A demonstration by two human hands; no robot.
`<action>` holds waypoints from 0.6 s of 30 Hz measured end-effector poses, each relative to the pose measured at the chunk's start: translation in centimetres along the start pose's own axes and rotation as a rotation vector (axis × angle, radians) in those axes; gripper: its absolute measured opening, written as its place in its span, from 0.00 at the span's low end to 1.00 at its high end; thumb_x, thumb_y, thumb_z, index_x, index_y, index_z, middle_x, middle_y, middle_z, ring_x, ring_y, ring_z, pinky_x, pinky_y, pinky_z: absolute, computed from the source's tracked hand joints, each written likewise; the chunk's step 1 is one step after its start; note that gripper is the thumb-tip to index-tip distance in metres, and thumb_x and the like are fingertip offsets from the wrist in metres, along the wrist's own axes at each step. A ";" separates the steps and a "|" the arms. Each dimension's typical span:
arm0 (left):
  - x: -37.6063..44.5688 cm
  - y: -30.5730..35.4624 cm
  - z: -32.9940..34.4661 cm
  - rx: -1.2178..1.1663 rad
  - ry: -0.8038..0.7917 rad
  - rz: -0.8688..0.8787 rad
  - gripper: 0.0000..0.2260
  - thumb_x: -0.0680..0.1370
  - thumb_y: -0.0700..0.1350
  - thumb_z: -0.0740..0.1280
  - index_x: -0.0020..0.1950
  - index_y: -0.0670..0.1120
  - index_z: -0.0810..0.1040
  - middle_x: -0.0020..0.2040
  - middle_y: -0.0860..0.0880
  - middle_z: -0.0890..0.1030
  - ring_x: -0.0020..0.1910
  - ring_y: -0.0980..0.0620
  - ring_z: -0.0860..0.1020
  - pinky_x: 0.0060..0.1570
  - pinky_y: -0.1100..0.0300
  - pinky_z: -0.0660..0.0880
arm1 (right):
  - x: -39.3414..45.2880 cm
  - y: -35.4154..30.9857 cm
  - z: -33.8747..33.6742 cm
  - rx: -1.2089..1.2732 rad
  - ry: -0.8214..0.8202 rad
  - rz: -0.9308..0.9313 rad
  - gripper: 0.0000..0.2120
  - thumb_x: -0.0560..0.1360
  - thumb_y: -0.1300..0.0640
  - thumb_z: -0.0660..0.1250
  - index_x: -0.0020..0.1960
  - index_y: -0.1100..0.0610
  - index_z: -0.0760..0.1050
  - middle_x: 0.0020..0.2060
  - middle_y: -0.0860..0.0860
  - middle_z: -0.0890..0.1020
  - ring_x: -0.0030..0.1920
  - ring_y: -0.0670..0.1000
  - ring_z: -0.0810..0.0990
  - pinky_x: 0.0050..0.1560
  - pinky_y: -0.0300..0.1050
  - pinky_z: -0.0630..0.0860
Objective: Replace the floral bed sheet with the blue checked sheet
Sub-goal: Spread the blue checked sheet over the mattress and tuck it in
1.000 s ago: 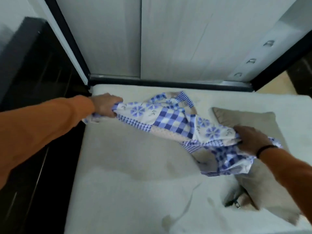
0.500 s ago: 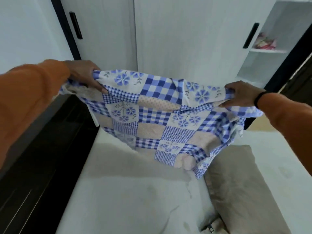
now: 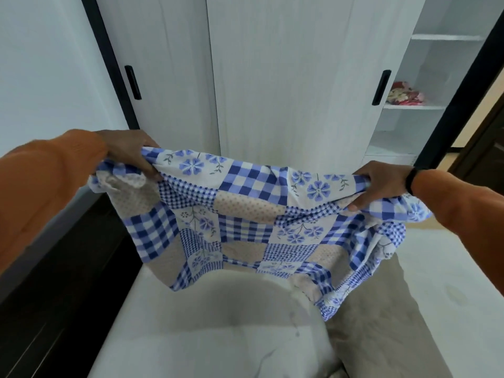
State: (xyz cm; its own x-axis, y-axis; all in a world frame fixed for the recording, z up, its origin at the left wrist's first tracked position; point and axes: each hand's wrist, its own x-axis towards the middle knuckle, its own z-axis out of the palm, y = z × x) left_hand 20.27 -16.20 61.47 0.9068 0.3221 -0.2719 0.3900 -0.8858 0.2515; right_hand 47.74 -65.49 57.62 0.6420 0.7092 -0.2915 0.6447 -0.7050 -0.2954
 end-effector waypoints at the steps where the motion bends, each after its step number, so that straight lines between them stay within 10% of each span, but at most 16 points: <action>1: 0.1 -0.1 0.0 0.009 0.011 0.000 0.21 0.62 0.63 0.80 0.47 0.52 0.85 0.43 0.53 0.86 0.45 0.49 0.84 0.53 0.45 0.81 | 0.4 0.3 -0.2 0.025 0.020 -0.015 0.25 0.59 0.41 0.83 0.51 0.50 0.82 0.37 0.37 0.85 0.36 0.36 0.81 0.39 0.33 0.72; 7: 2.6 -2.3 -1.3 -0.108 0.000 0.083 0.15 0.75 0.60 0.71 0.50 0.50 0.87 0.47 0.50 0.87 0.47 0.46 0.84 0.54 0.47 0.79 | 2.4 0.5 -1.7 0.163 0.079 0.019 0.22 0.63 0.47 0.82 0.51 0.56 0.81 0.32 0.45 0.85 0.30 0.41 0.81 0.36 0.38 0.73; 12: 8.3 -4.7 -0.5 -0.066 0.112 0.189 0.04 0.77 0.48 0.74 0.50 0.53 0.82 0.46 0.53 0.84 0.45 0.59 0.80 0.47 0.57 0.75 | 8.4 1.1 -0.3 -0.334 0.238 0.155 0.40 0.67 0.33 0.76 0.71 0.53 0.72 0.65 0.55 0.79 0.64 0.59 0.77 0.61 0.53 0.74; 18: 19.9 -6.5 2.3 0.049 0.355 0.142 0.07 0.76 0.44 0.75 0.47 0.49 0.76 0.42 0.45 0.82 0.42 0.43 0.79 0.39 0.54 0.71 | 18.0 1.3 0.1 -0.459 0.408 0.276 0.14 0.76 0.44 0.70 0.53 0.51 0.71 0.52 0.56 0.81 0.52 0.60 0.81 0.51 0.55 0.78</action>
State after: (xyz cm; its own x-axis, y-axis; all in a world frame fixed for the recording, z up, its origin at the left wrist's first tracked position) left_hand 35.40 -4.85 52.34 0.9536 0.2829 0.1028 0.2561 -0.9421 0.2166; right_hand 60.07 -53.62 51.94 0.8560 0.5086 0.0930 0.4872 -0.8537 0.1840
